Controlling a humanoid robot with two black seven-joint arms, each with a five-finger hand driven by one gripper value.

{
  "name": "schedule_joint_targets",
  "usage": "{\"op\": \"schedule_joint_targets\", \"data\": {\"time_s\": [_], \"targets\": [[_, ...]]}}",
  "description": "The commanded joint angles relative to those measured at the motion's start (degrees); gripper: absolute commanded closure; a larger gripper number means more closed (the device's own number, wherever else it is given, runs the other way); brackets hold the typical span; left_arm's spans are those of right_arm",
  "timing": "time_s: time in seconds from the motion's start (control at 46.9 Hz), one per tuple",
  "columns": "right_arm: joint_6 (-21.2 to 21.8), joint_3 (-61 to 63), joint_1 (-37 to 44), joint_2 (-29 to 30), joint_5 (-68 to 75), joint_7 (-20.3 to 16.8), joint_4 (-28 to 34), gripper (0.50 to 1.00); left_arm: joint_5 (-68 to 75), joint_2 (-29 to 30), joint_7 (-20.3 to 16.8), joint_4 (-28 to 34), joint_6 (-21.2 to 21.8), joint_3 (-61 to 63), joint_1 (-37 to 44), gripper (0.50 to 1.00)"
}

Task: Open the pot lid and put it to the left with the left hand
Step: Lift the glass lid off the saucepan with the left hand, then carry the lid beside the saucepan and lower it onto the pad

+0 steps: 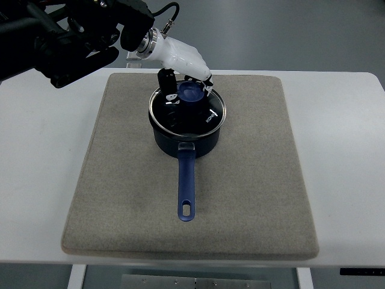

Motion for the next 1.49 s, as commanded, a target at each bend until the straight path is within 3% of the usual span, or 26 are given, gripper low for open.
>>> {"op": "schedule_joint_targets", "data": {"time_s": [0.0,0.32,0.662,1.195,1.473], "targets": [[0.0,0.0,0.0,0.0,0.0,0.0,0.0,0.583,-0.1,0.1,0.0,0.0,0.0,-0.1,-0.2,1.0],[0.0,0.0,0.0,0.0,0.0,0.0,0.0,0.583,-0.3,0.5,0.0,0.1,0.4,-2.0,-0.6,1.0],[0.0,0.0,0.0,0.0,0.0,0.0,0.0,0.583,-1.3,2.1,0.0,7.7,0.3,-4.4,-0.7,1.0],[0.0,0.0,0.0,0.0,0.0,0.0,0.0,0.585,-0.7,14.0,0.0,7.0,0.2,-3.6,-2.2,1.0],[0.0,0.0,0.0,0.0,0.0,0.0,0.0,0.583,-0.5,21.6,0.0,2.1,0.2,-3.3,-1.9,1.0]]}}
